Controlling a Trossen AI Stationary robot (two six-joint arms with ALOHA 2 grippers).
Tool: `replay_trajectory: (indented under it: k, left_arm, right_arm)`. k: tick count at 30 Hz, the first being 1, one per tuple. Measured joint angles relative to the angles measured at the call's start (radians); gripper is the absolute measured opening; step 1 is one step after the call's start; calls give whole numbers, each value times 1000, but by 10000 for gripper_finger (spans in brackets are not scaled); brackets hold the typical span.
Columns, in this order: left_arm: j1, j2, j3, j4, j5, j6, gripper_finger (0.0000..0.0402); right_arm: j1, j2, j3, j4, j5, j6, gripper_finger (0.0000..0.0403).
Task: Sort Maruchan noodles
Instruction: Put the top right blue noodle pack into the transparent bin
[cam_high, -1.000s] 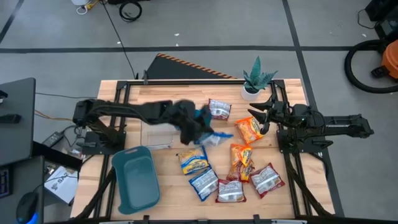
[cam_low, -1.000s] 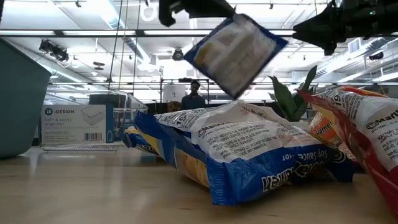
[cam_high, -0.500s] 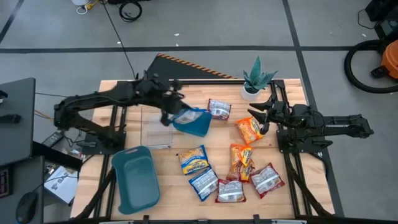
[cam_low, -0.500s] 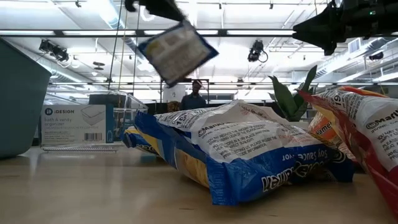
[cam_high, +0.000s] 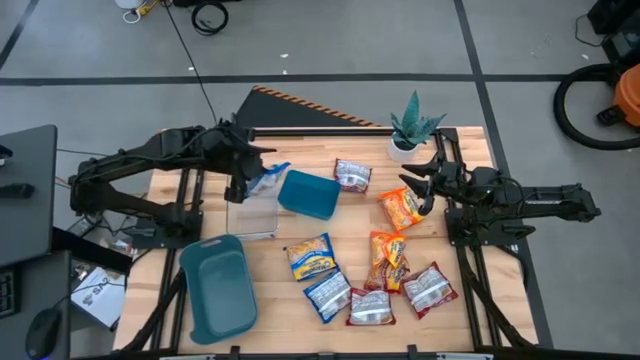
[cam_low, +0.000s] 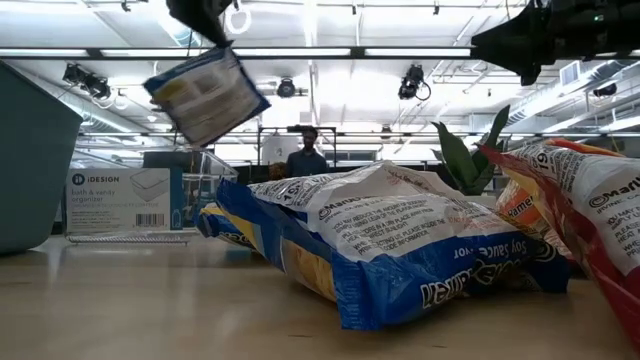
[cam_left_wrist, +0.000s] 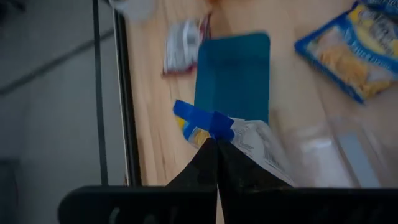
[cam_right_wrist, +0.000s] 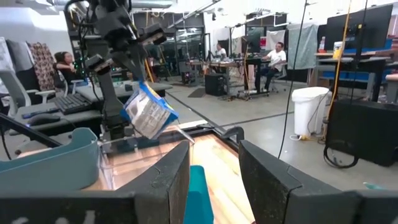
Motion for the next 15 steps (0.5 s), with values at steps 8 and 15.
replay_trajectory:
  k: [8, 15]
  left_arm:
    - [74, -2, 0, -137, 76, -91, 0]
    - [94, -1, 0, -235, 125, -95, 0]
  right_arm:
    - [-1, 0, 0, 8, 7, -23, 144]
    - [-1, 0, 0, 8, 7, -23, 144]
